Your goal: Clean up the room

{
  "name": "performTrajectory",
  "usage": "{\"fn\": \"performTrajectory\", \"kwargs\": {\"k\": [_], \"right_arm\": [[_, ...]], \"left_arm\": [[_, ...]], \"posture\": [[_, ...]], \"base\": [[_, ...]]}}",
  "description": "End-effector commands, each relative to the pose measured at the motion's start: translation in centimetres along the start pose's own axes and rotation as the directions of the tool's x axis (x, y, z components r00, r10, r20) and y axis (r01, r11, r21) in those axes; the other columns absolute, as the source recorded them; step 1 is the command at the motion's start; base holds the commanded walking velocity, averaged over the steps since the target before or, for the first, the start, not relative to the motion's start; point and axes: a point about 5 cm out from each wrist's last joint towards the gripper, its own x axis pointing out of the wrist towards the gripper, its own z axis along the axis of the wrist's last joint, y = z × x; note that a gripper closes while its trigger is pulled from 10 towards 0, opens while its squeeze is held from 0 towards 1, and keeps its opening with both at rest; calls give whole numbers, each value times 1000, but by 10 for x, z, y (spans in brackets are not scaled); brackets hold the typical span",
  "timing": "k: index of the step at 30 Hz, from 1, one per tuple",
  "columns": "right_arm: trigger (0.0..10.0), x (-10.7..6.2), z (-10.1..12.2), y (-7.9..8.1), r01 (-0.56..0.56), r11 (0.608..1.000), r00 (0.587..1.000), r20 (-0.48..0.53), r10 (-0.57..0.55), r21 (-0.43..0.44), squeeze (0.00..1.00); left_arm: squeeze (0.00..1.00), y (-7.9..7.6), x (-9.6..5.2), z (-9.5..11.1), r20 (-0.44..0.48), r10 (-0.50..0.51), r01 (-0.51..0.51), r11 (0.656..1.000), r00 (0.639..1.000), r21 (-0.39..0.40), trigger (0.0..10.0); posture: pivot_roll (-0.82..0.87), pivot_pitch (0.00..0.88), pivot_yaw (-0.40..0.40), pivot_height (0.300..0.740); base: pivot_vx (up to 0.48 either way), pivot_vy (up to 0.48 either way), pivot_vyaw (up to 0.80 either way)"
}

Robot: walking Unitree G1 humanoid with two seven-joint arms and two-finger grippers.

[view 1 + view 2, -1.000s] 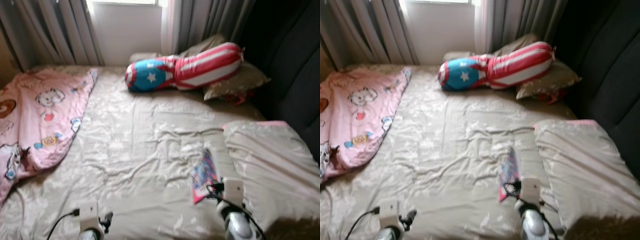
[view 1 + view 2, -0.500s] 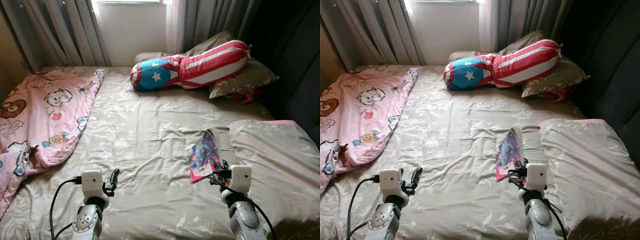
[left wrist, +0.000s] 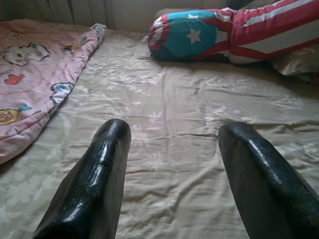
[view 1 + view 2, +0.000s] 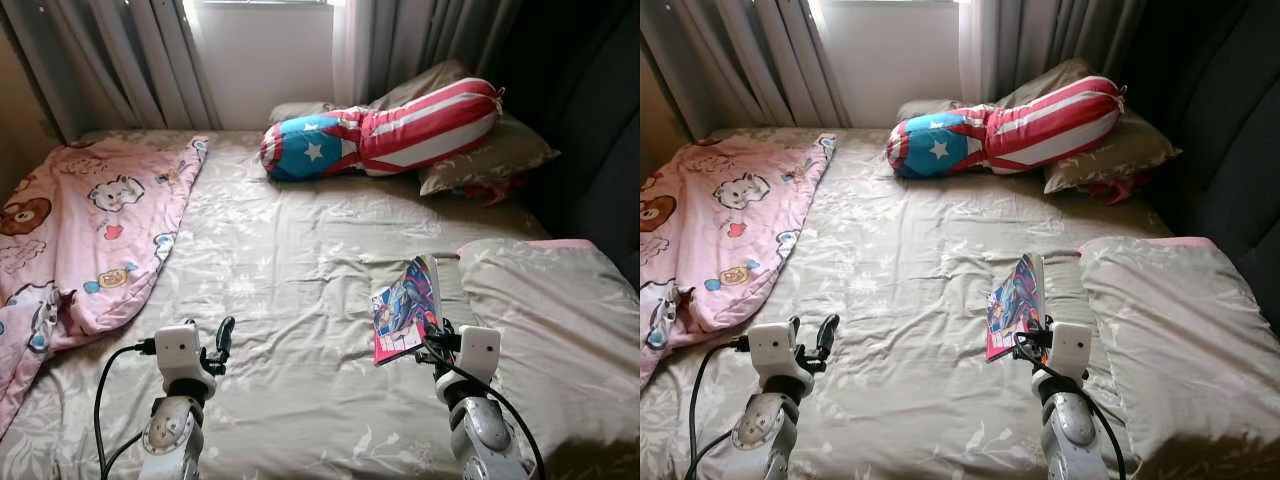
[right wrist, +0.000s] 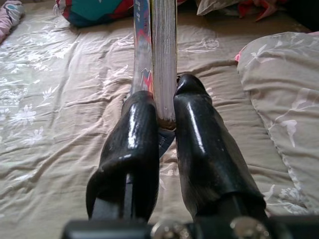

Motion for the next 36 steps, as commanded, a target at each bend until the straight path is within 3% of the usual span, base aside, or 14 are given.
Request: {"fn": "performTrajectory", "kwargs": {"k": [1, 21, 36], "right_arm": [[10000, 1, 11, 0, 1, 1000, 999, 50, -1, -1, 0], [10000, 0, 8, -2, 14, 1000, 999, 41, -14, 13, 0], [10000, 1, 8, -1, 10, 1000, 999, 36, -10, 15, 0]], "left_arm": [[0, -2, 2, 3, 1, -2, 2, 1000, 1000, -4, 10000], [0, -7, -4, 0, -26, -7, 7, 1000, 1000, -13, 10000], [0, -9, -5, -1, -47, -31, 30, 999, 998, -22, 10000]], "posture": [[-83, 0, -4, 700], [-71, 23, -3, 666], [-65, 20, -3, 666]], "base": [[0, 0, 0], [0, 0, 0], [0, 0, 0]]}}
